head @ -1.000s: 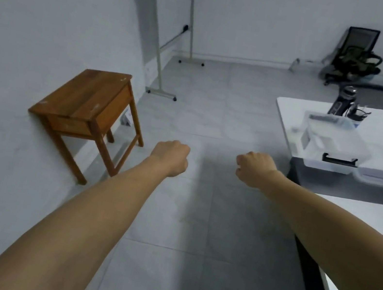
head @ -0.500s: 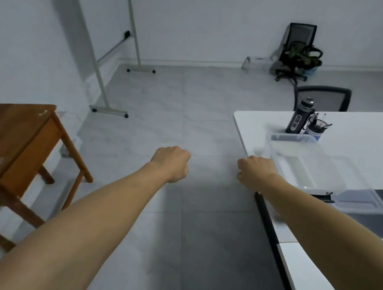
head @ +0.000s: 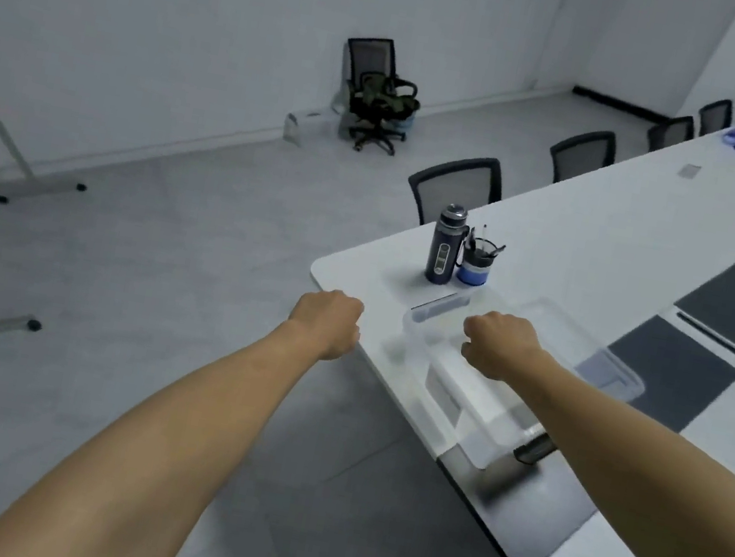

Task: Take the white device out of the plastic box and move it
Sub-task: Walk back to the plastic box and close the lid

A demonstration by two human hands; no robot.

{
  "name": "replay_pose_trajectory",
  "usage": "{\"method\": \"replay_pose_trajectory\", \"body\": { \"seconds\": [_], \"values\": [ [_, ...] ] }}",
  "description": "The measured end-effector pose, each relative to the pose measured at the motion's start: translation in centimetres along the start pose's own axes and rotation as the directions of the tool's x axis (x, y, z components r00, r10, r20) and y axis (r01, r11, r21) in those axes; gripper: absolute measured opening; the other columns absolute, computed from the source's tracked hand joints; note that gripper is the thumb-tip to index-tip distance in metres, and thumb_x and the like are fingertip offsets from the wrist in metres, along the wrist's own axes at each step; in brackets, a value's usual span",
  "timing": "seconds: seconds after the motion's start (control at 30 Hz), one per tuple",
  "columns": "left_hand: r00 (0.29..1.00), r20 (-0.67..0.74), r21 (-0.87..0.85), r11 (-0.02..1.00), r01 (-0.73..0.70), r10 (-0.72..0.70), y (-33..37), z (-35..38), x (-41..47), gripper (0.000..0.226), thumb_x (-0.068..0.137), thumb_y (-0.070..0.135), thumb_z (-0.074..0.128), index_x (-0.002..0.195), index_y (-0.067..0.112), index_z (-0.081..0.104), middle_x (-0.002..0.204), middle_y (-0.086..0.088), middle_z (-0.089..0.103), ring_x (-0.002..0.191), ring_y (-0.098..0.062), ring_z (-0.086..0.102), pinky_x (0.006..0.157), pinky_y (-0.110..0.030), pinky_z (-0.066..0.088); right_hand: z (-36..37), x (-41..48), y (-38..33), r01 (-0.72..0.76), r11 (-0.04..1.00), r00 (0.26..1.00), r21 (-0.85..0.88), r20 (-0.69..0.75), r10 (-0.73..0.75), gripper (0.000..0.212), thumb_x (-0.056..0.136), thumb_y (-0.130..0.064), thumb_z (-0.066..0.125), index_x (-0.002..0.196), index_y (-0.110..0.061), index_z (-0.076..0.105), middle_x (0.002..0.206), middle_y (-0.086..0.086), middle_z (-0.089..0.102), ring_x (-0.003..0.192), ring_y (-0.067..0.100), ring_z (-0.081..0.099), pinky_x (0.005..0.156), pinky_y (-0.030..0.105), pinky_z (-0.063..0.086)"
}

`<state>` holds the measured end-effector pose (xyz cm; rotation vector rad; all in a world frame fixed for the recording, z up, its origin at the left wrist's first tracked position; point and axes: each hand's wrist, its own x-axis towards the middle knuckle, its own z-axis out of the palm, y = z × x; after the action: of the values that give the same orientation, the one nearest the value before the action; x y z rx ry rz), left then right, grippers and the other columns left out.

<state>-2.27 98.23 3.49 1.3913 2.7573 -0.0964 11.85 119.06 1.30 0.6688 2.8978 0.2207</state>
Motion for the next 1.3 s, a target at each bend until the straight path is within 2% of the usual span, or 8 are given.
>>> {"method": "replay_pose_trajectory", "body": {
  "seconds": [0.1, 0.37, 0.57, 0.83, 0.93, 1.0, 1.1, 1.3],
  "values": [
    [0.995, 0.015, -0.002, 0.995, -0.097, 0.097, 0.6, -0.6, 5.6, 0.022, 0.091, 0.022, 0.045, 0.102, 0.011, 0.059, 0.103, -0.009, 0.063, 0.089, -0.031, 0.059, 0.068, -0.033, 0.041, 0.2, 1.7, 2.3, -0.113, 0.994, 0.993, 0.008, 0.031, 0.113, 0.012, 0.088, -0.021, 0.047, 0.077, -0.016, 0.048, 0.088, 0.004, 0.062, 0.069, 0.025, 0.05, 0.055, 0.028, 0.033],
    [0.945, 0.062, -0.01, 0.947, -0.32, 0.32, 6.0, 0.8, 17.4, 0.018, 0.089, 0.024, 0.047, 0.099, 0.016, 0.059, 0.101, -0.006, 0.064, 0.083, -0.028, 0.055, 0.065, -0.033, 0.04, 2.9, 4.2, 10.6, -0.391, 0.918, 0.915, 0.062, 0.131, 0.381, 0.025, 0.09, -0.022, 0.047, 0.107, -0.012, 0.063, 0.103, 0.009, 0.066, 0.087, 0.028, 0.064, 0.066, 0.031, 0.046],
    [0.91, 0.098, -0.009, 0.915, -0.404, 0.402, 9.8, 3.7, 25.7, 0.02, 0.093, 0.031, 0.043, 0.093, 0.016, 0.055, 0.104, -0.006, 0.064, 0.091, -0.029, 0.059, 0.064, -0.032, 0.038, 7.4, 6.4, 16.4, -0.559, 0.814, 0.826, 0.157, 0.185, 0.532, 0.019, 0.09, -0.023, 0.047, 0.095, -0.011, 0.062, 0.099, 0.009, 0.064, 0.081, 0.029, 0.059, 0.07, 0.034, 0.05],
    [0.889, 0.174, -0.063, 0.905, -0.42, 0.425, 13.8, 7.1, 33.3, 0.033, 0.092, 0.026, 0.044, 0.122, 0.012, 0.051, 0.121, -0.01, 0.053, 0.108, -0.033, 0.055, 0.082, -0.041, 0.045, 13.0, 8.1, 22.3, -0.725, 0.64, 0.688, 0.253, 0.309, 0.657, 0.016, 0.091, -0.024, 0.049, 0.088, -0.015, 0.062, 0.085, 0.002, 0.064, 0.077, 0.021, 0.061, 0.074, 0.037, 0.056],
    [0.879, 0.202, -0.069, 0.902, -0.426, 0.431, 13.8, 8.9, 34.7, 0.038, 0.092, 0.025, 0.045, 0.129, 0.012, 0.043, 0.124, -0.012, 0.047, 0.109, -0.033, 0.052, 0.082, -0.042, 0.045, 14.9, 7.9, 23.1, -0.763, 0.595, 0.645, 0.255, 0.376, 0.666, 0.013, 0.09, -0.023, 0.048, 0.084, -0.017, 0.058, 0.087, 0.003, 0.063, 0.076, 0.021, 0.058, 0.065, 0.033, 0.048],
    [0.88, 0.212, -0.078, 0.905, -0.419, 0.426, 13.8, 10.1, 35.6, 0.045, 0.092, 0.024, 0.045, 0.135, 0.013, 0.035, 0.126, -0.014, 0.045, 0.11, -0.034, 0.052, 0.083, -0.044, 0.047, 16.2, 7.8, 23.3, -0.801, 0.531, 0.598, 0.277, 0.407, 0.69, 0.011, 0.09, -0.023, 0.049, 0.091, -0.017, 0.058, 0.09, 0.004, 0.065, 0.073, 0.022, 0.059, 0.06, 0.031, 0.043],
    [0.86, 0.301, -0.125, 0.911, -0.394, 0.413, 13.8, 12.2, 36.3, 0.053, 0.094, 0.026, 0.041, 0.143, 0.015, 0.023, 0.124, -0.014, 0.049, 0.107, -0.035, 0.055, 0.08, -0.043, 0.045, 18.3, 7.5, 22.9, -0.876, 0.379, 0.481, 0.298, 0.472, 0.739, 0.032, 0.09, -0.025, 0.052, 0.119, -0.013, 0.052, 0.095, 0.008, 0.064, 0.077, 0.026, 0.059, 0.061, 0.033, 0.046],
    [0.906, 0.199, -0.32, 0.898, -0.302, 0.375, 13.5, 15.5, 35.4, 0.034, 0.095, 0.023, 0.039, 0.127, 0.014, 0.035, 0.098, -0.013, 0.061, 0.085, -0.034, 0.058, 0.066, -0.039, 0.046, 22.7, 6.4, 22.0, -0.953, -0.063, 0.17, 0.297, 0.694, 0.699, 0.056, 0.086, -0.03, 0.061, 0.129, 0.0, 0.041, 0.125, 0.022, 0.054, 0.105, 0.039, 0.056, 0.074, 0.039, 0.045]
  ]
}}
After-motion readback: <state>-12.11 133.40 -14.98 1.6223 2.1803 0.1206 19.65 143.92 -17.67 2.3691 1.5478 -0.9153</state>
